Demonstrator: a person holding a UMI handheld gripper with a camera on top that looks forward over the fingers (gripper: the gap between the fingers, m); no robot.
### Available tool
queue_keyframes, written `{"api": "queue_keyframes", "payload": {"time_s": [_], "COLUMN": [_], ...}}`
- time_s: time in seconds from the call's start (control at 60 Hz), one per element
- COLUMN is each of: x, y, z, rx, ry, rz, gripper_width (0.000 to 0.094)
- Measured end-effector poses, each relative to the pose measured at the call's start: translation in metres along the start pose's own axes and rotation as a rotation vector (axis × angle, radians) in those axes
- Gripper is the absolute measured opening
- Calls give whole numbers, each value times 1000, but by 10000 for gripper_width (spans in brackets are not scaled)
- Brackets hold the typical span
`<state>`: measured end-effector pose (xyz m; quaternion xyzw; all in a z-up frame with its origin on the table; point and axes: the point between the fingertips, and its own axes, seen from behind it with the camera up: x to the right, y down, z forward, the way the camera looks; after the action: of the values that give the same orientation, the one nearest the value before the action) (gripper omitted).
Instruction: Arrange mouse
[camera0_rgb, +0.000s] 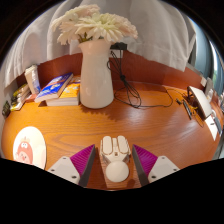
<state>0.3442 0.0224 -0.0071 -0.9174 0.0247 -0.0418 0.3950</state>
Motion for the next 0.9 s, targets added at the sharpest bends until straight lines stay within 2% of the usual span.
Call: {"api": "queue_keyframes", "payload": {"time_s": [0.05,0.117,0.15,0.4,0.45,0.483,0.567,0.65,0.9], "x": [-3,-4,-5,-7,-7,-7,-5,-10,-54], "y": [-3,-5,-5,-2,-1,-1,-6,-28,-153], "z": [3,6,6,6,6,5,-5,-34,-157], "rx": [-1,6,10,-8,-27,-36,-46,0,252], "ry": [-8,-5,-6,22,16,14,18,3,-73], "rz": [14,19,20,34,45,43,59,87,75], "gripper_width": [657,611,548,371,370,329,329,329,329]}}
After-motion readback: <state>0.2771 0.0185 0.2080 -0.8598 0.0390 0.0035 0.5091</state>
